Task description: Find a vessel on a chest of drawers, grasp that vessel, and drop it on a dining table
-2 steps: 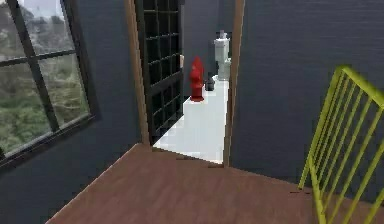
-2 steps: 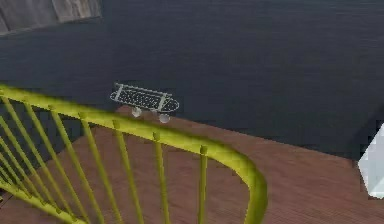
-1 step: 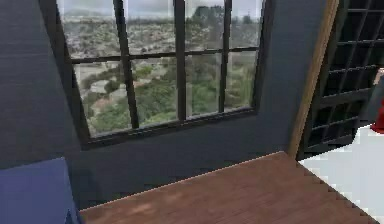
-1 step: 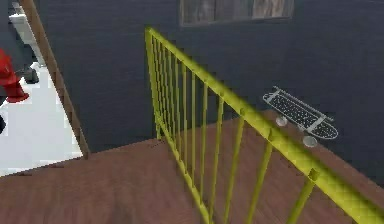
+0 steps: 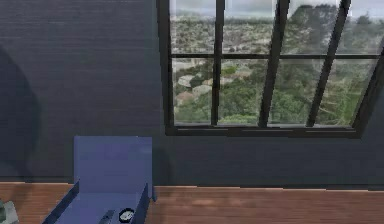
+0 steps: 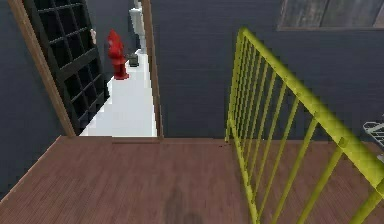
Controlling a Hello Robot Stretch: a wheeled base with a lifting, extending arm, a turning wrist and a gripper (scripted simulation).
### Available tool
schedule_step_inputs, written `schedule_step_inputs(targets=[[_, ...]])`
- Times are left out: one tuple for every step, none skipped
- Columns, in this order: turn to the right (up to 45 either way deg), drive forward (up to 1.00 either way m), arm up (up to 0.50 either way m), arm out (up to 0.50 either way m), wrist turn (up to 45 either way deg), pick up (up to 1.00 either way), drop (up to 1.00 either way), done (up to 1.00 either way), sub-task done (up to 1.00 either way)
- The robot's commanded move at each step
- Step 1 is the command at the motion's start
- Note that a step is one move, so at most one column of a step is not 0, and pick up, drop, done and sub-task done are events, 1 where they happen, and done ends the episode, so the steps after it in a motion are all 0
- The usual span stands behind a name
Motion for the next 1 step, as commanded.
schedule_step_inputs(targets=[[-3.0, 0.0, 0.0, 0.0, 0.0, 0.0, 0.0, 0.0, 0.0]])
